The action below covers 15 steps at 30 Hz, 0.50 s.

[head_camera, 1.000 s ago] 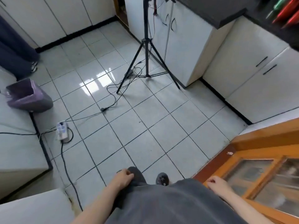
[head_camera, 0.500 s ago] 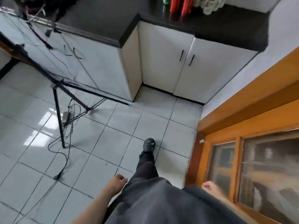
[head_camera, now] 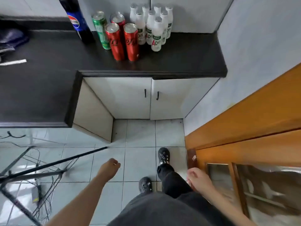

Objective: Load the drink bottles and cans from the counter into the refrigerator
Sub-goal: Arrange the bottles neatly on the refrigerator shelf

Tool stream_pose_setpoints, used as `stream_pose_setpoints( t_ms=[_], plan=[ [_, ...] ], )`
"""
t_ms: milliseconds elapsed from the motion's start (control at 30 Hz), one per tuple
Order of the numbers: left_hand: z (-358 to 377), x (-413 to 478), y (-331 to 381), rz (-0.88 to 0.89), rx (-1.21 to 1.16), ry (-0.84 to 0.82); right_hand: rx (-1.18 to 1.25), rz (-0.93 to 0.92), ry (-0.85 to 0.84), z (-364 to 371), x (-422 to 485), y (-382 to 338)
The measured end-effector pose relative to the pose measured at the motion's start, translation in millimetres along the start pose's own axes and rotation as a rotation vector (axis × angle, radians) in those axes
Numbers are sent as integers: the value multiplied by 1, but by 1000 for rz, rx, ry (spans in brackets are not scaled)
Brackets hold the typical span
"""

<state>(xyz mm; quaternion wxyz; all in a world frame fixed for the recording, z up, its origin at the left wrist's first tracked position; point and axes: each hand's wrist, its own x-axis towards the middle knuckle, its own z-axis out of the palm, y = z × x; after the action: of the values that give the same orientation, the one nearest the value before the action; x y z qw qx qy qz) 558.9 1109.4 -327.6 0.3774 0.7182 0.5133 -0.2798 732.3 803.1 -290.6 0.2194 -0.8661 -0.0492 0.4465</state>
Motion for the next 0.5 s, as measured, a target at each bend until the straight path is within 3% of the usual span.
stream_pose_setpoints(
  t_ms=[167, 333, 433, 500],
  plan=[
    [-13, 42, 55, -7, 27, -76, -40, 11, -49, -36, 71, -36],
    [-31, 59, 108, -47, -49, -151, -62, -86, 11, -100, 149, -129],
    [-65, 81, 142, -60, -158, -41, -59, -230, 42, -123, 187, -201],
    [-93, 97, 169, -64, -237, 95, -63, -315, -33, -131, 209, -248]
  ],
)
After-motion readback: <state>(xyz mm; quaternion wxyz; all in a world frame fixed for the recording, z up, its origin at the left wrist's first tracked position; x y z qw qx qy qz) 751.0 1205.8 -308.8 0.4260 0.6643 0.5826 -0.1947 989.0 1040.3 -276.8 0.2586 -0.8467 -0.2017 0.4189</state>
